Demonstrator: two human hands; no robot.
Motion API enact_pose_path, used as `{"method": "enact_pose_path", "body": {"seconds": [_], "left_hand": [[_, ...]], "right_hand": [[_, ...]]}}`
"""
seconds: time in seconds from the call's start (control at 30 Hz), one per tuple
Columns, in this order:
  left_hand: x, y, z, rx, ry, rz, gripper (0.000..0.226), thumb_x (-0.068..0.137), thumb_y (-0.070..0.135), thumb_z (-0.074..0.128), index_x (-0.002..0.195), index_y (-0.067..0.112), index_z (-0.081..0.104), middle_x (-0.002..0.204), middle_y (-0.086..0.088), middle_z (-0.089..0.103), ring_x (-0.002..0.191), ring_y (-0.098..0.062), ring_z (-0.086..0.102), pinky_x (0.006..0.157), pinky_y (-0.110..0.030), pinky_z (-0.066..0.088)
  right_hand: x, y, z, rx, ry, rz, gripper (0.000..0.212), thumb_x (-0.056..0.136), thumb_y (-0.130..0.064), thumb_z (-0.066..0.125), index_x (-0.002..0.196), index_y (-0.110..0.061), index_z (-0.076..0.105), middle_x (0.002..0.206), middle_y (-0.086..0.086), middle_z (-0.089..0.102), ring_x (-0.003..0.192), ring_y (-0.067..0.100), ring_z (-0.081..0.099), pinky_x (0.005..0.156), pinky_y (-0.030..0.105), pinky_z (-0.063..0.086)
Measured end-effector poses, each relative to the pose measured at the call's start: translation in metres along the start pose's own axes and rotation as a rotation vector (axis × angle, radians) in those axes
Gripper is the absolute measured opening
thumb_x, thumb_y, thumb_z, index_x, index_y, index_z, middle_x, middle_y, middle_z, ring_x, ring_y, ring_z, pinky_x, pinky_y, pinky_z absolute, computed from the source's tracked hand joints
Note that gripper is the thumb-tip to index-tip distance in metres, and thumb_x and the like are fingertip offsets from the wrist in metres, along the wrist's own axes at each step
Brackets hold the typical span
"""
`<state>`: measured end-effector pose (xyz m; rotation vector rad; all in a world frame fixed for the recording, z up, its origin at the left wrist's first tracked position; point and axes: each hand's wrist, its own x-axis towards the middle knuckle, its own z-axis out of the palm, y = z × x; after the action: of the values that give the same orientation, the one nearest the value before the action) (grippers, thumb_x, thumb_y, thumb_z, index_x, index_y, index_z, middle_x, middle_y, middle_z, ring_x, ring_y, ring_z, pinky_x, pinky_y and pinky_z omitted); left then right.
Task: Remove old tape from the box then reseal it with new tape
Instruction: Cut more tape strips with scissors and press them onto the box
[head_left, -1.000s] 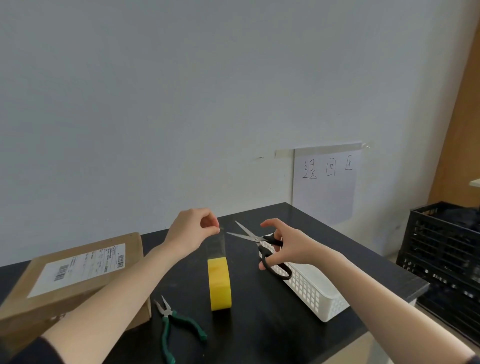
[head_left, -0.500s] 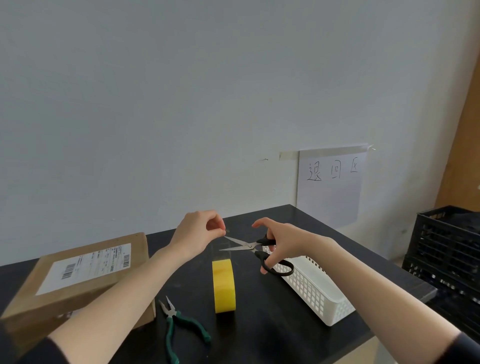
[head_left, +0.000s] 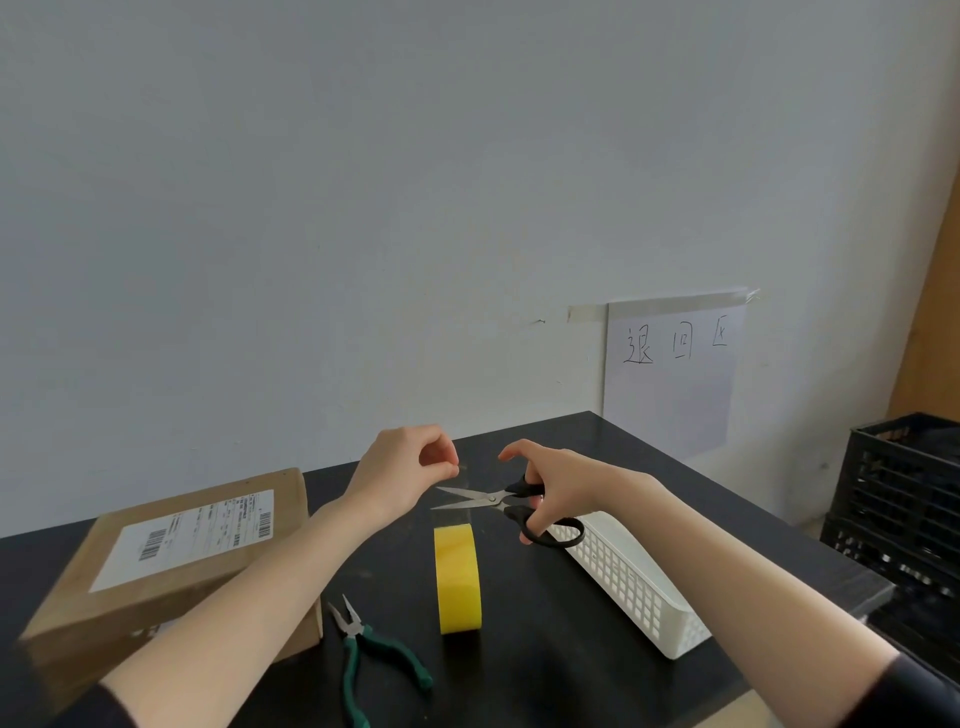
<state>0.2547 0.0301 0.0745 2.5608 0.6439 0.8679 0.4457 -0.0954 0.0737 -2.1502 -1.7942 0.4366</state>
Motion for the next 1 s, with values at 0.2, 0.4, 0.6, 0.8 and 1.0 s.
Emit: {"method": "enact_pose_path", "body": {"seconds": [0.2, 0.4, 0.6, 0.8, 1.0], "left_hand": [[0.000, 0.000, 0.001, -0.001, -0.002, 0.010, 0.010, 0.084, 0.020, 0.070, 0.082, 0.028, 0.064, 0.084, 0.012, 0.064, 0.082, -0.006, 0.060, 0.080, -0.028, 0.054], [0.001, -0.001, 0.001, -0.002, -0.004, 0.009, 0.011, 0.084, 0.019, 0.069, 0.081, 0.028, 0.063, 0.083, 0.014, 0.063, 0.082, -0.004, 0.060, 0.079, -0.027, 0.053], [0.002, 0.000, 0.001, -0.019, -0.001, 0.003, 0.009, 0.084, 0.019, 0.070, 0.081, 0.026, 0.065, 0.082, 0.014, 0.064, 0.081, -0.002, 0.060, 0.079, -0.027, 0.053], [0.002, 0.002, 0.001, -0.020, -0.008, -0.004, 0.009, 0.084, 0.019, 0.069, 0.080, 0.026, 0.065, 0.081, 0.015, 0.064, 0.081, -0.002, 0.060, 0.079, -0.027, 0.053], [0.002, 0.002, -0.001, -0.028, 0.001, 0.002, 0.009, 0.083, 0.019, 0.070, 0.080, 0.026, 0.065, 0.082, 0.012, 0.066, 0.080, -0.004, 0.062, 0.080, -0.030, 0.054]], "right_hand": [[0.003, -0.003, 0.001, -0.021, 0.012, 0.020, 0.078, 0.073, -0.019, 0.081, 0.137, -0.018, 0.037, 0.080, -0.005, 0.051, 0.072, 0.009, 0.048, 0.063, 0.021, 0.039], [0.001, -0.005, -0.002, -0.107, 0.026, 0.008, 0.048, 0.076, -0.018, 0.077, 0.120, -0.013, 0.059, 0.071, -0.007, 0.049, 0.069, 0.010, 0.046, 0.059, 0.022, 0.037], [-0.001, -0.004, -0.001, -0.109, 0.045, 0.003, 0.043, 0.078, -0.016, 0.077, 0.118, -0.016, 0.061, 0.090, -0.001, 0.066, 0.091, 0.018, 0.057, 0.082, 0.032, 0.049], [-0.003, -0.004, 0.003, -0.073, 0.067, 0.003, 0.060, 0.081, -0.015, 0.076, 0.133, -0.017, 0.046, 0.078, -0.010, 0.049, 0.073, 0.006, 0.048, 0.059, 0.017, 0.033], [-0.010, -0.012, 0.006, -0.103, 0.060, -0.014, 0.094, 0.064, -0.047, 0.086, 0.138, -0.027, 0.032, 0.095, -0.013, 0.040, 0.097, 0.017, 0.043, 0.082, 0.029, 0.037]]}}
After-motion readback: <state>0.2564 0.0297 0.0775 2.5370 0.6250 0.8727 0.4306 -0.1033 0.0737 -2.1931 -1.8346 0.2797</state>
